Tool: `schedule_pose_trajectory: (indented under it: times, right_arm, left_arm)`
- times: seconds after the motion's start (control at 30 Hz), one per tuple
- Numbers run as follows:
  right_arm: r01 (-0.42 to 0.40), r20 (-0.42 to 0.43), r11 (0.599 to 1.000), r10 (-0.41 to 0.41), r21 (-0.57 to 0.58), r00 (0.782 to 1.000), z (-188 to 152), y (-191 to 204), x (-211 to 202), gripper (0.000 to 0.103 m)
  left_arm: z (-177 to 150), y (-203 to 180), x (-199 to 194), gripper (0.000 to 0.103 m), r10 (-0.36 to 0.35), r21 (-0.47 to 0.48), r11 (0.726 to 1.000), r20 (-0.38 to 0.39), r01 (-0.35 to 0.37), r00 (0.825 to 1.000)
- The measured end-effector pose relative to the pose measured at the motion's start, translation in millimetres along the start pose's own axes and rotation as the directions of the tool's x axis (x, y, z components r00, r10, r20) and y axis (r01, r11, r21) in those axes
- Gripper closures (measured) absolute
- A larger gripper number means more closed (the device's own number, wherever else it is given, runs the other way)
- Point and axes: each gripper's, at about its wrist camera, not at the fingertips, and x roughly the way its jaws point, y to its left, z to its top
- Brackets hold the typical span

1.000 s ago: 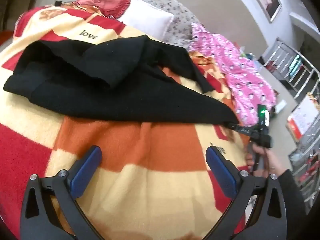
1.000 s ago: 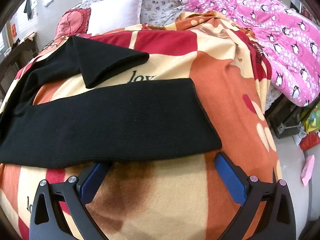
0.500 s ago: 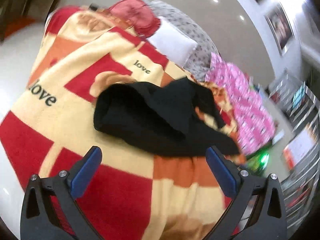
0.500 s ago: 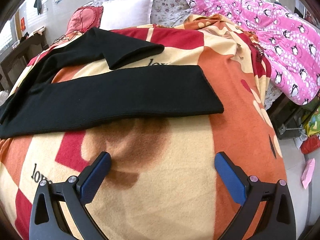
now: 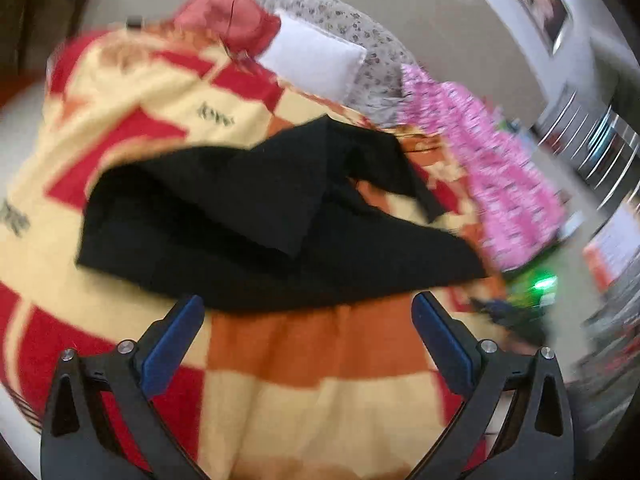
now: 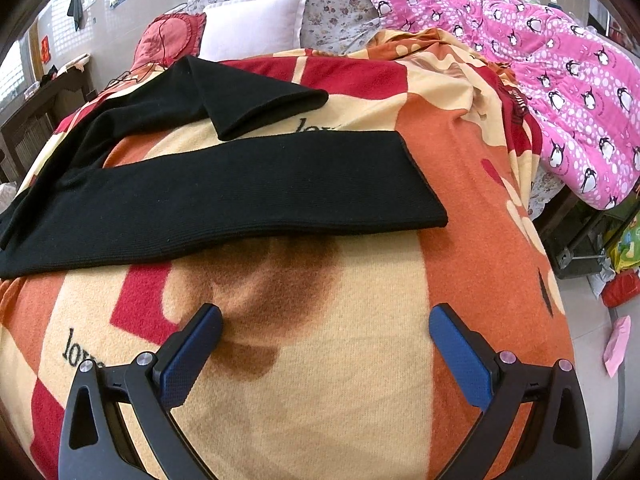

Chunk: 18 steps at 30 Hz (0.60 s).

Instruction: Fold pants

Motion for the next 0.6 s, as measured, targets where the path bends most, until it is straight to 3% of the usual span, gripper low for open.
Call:
schedule_pose_trajectory:
  times: [0.1,0.17,0.37,0.6]
  right_arm:
    - [-0.001,0.001,1.0,0.001,-0.001,1.0,0.1,-0.1,0.0,0.001]
    - [0.0,0.002,1.0,0.0,-0.002,1.0,0.0,0.5,-0.5,0.001]
    - [-0.033,0.015,0.998,0.034,-0.046,0.999,-1.6,9.4,-3.0,0.001]
    - [-0.173,-0.005,0.954,0.177,-0.243,0.984,-0.8,77.3,-2.5,0.001]
  left_arm:
    - [-5.8,-16.8,12.5,0.0,0.143,0.081,0.986,0.062,-0.148,0.988]
    - [-13.3,-19.7,22.6,0.0,0.198,0.102,0.974,0.067,-0.204,0.978]
    - [-18.2,-18.9,22.4,0.0,0.274,0.128,0.95,0.099,-0.285,0.957]
    - [-19.6,-15.8,28.6,0.0,0.297,0.131,0.944,0.065,-0.303,0.953]
